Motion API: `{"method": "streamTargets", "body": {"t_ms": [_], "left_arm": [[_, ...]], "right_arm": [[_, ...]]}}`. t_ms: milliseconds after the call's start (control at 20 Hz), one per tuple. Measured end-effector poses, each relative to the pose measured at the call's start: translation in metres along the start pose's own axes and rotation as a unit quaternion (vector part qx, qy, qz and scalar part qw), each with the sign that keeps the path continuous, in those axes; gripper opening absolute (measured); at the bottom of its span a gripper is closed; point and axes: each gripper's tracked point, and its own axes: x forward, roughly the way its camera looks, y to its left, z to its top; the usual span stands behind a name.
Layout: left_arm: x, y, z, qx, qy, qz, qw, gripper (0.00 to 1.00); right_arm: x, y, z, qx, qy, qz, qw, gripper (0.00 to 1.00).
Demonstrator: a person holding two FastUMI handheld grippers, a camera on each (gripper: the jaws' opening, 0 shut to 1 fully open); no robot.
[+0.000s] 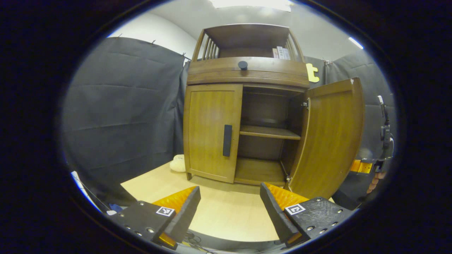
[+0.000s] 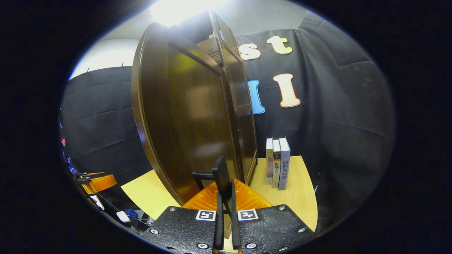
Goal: Open the right door of the double-door shoe cabinet with the right hand, and open the left door with the left hand.
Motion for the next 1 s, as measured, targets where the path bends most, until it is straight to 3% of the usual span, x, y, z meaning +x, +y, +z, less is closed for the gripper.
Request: {"method": "streamTargets", "body": {"t_ms": [200, 600, 850, 1000], "left_arm": [[0.001, -0.005, -0.004, -0.023, -0.001, -0.009, 1.0, 0.97], [0.012, -0.007, -0.002, -0.007, 0.003, -0.046, 0.999, 1.0], [0.037, -0.005, 0.015, 0.016, -0.024, -0.073, 0.997, 0.97], [0.05, -0.008, 0.022, 0.02, -0.037, -0.091, 0.995, 0.97]], "right_arm": [[-0.001, -0.001, 0.001, 0.006, -0.003, -0.003, 1.0, 0.07], [-0.02, -0.012, -0.005, -0.001, 0.008, -0.046, 0.999, 0.22], [-0.047, -0.034, -0.005, -0.016, 0.005, -0.121, 0.992, 0.91], [-0.067, -0.04, 0.003, -0.038, -0.009, -0.175, 0.984, 0.98]]}}
